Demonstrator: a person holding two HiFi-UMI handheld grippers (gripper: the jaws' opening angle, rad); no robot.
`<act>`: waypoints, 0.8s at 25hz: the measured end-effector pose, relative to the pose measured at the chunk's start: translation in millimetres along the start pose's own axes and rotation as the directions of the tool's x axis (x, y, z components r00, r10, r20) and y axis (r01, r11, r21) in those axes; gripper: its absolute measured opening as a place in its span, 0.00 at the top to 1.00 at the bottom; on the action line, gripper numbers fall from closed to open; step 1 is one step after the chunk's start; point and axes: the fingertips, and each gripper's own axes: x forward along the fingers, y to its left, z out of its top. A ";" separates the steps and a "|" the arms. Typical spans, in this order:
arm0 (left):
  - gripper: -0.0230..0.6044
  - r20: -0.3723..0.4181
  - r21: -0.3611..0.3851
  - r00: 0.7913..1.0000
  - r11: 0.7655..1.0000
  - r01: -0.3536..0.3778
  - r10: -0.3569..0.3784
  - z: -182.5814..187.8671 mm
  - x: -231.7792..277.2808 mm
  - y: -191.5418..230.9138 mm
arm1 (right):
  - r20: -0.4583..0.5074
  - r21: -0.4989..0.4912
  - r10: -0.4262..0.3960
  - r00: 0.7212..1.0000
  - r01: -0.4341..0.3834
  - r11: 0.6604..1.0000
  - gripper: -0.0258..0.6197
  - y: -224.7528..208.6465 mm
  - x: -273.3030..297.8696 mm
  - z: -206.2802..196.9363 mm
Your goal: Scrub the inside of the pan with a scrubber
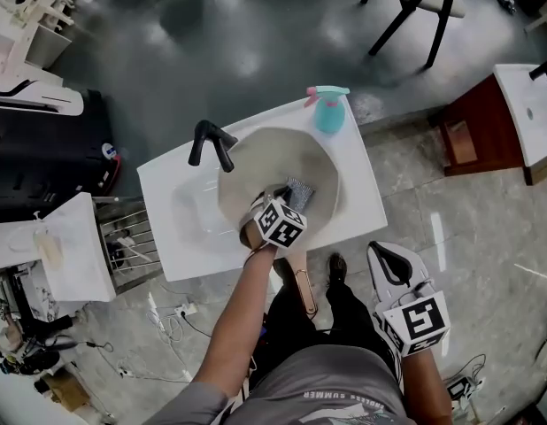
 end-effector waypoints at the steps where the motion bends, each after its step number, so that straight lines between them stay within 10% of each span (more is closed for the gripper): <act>1: 0.92 0.007 0.008 1.000 1.000 0.014 -0.014 6.2 4.1 -4.8 | -0.006 0.007 -0.016 1.000 0.016 1.000 0.96 -3.9 -3.3 -2.5; 20: 0.92 0.028 0.006 0.988 0.988 -0.153 0.153 53.8 15.3 83.8 | -0.017 0.054 -0.077 0.997 0.078 0.996 0.96 -40.8 -31.1 -27.6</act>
